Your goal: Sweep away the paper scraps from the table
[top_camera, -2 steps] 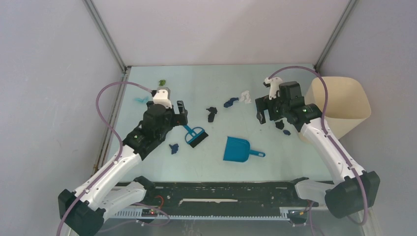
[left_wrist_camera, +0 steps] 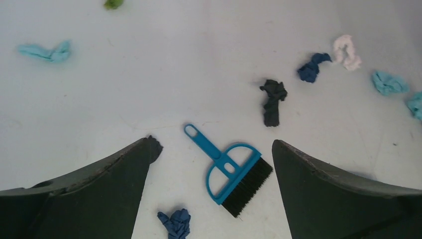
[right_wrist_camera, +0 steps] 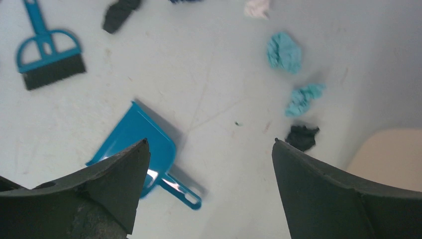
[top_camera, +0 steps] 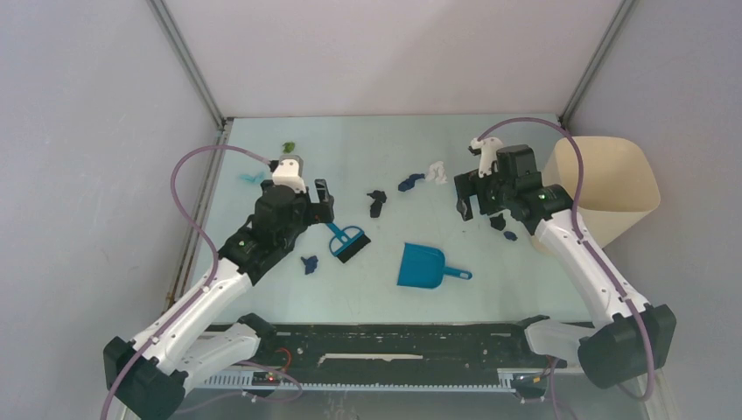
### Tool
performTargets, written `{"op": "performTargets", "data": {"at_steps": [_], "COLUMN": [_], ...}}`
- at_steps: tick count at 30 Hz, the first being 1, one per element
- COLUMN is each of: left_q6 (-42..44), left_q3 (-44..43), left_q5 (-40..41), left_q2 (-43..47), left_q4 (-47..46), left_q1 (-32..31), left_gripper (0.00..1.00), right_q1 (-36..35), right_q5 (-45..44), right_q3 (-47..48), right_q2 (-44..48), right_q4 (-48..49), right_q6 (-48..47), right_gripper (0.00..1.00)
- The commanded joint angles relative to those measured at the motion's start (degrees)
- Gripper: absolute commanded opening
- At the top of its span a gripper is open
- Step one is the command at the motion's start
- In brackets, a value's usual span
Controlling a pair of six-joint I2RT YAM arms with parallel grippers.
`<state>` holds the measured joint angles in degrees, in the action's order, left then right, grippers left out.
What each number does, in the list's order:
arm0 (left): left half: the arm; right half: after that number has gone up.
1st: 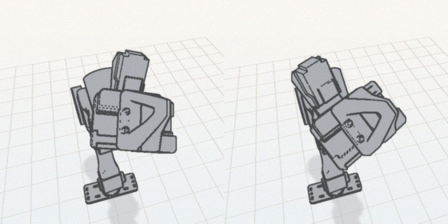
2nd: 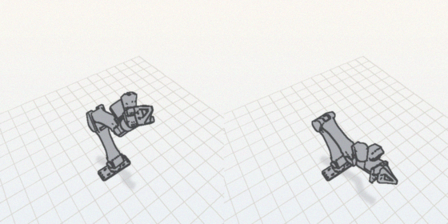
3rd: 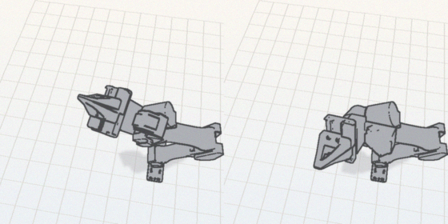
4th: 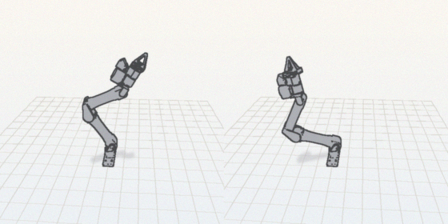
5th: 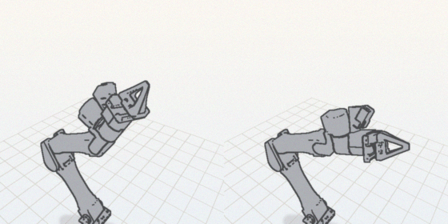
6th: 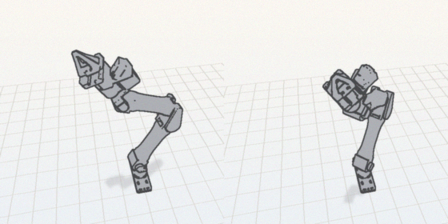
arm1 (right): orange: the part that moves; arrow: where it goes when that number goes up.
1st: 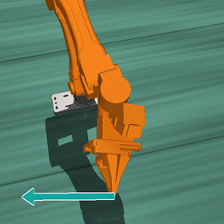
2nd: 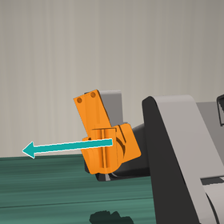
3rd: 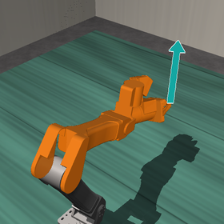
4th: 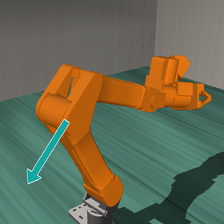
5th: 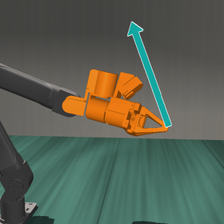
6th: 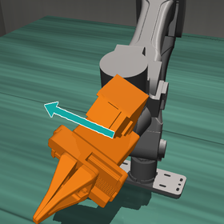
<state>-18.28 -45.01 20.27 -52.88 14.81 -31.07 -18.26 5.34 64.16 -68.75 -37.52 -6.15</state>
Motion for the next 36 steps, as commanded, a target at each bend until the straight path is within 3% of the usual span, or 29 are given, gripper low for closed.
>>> {"op": "performTargets", "data": {"at_steps": [1,4,7,9,14,22,36], "left_q6": [-1.0,-1.8,2.2,4.3,-4.2,-13.8,-9.6], "left_q3": [0.1,2.0,3.5,2.9,-2.0,0.3,-4.2], "left_q5": [8.8,13.1,9.0,7.0,4.8,-0.8,-3.5], "left_q2": [0.5,2.6,3.4,2.0,-7.2,-19.6,-32.8], "left_q4": [-2.1,-4.0,-5.4,-3.3,5.5,2.4,4.9], "left_q1": [-0.3,-0.3,-0.3,-0.3,-0.3,-0.8,-2.6], "left_gripper": [1.0,1.0,0.98,0.9,0.77,0.64,0.53], "right_q1": [-1.2,0.1,0.9,0.8,0.7,1.4,3.9], "right_q5": [5.5,14.4,19.7,22.2,22.8,23.6,25.4], "right_q3": [1.0,-0.2,-3.9,-4.7,-5.6,-9.3,-9.4], "right_q2": [-0.4,-2.7,-3.1,-3.2,-1.5,2.3,2.0], "right_q4": [8.2,7.6,9.6,8.9,9.2,10.0,8.6], "right_q6": [1.7,-4.0,-6.2,-8.1,-8.7,-10.2,-11.5], "right_gripper": [1.0,1.0,1.0,0.97,0.94,0.93,0.9]}}
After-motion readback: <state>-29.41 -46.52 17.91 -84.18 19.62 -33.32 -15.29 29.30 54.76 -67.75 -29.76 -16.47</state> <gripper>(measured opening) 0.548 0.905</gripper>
